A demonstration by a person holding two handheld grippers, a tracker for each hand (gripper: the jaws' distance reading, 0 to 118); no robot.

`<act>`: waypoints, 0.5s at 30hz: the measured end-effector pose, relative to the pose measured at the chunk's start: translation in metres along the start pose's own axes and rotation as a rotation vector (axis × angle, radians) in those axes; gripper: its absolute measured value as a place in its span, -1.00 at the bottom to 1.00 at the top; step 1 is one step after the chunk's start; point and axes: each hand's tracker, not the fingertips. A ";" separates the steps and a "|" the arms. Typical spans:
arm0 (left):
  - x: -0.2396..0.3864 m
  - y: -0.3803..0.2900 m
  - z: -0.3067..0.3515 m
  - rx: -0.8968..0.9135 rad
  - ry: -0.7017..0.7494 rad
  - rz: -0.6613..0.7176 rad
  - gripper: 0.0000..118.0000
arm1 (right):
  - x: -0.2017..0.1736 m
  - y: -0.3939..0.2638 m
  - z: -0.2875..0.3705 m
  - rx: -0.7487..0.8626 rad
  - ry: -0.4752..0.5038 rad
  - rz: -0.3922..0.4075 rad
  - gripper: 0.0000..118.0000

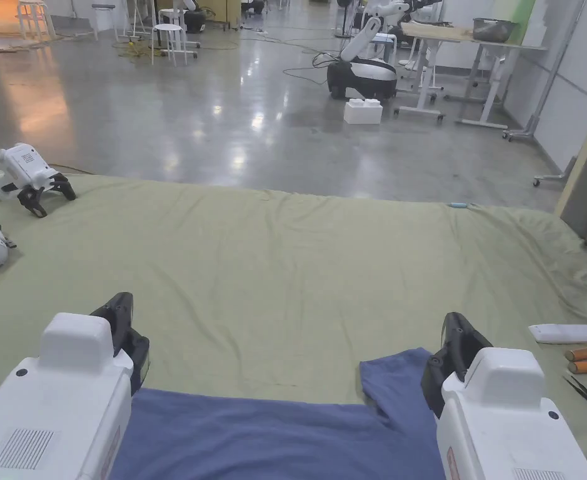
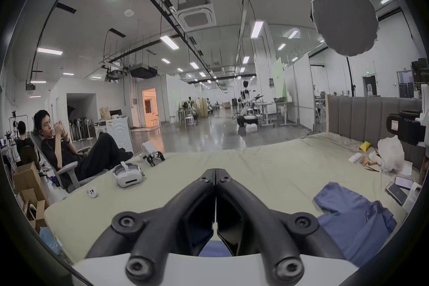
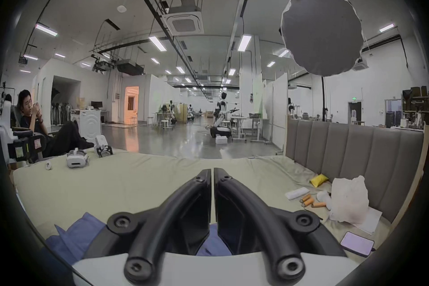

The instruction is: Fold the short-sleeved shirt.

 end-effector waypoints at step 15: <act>-0.042 -0.068 -0.078 -0.326 -0.018 0.022 -1.00 | 0.000 -0.034 -0.018 -0.110 -0.032 0.019 -1.00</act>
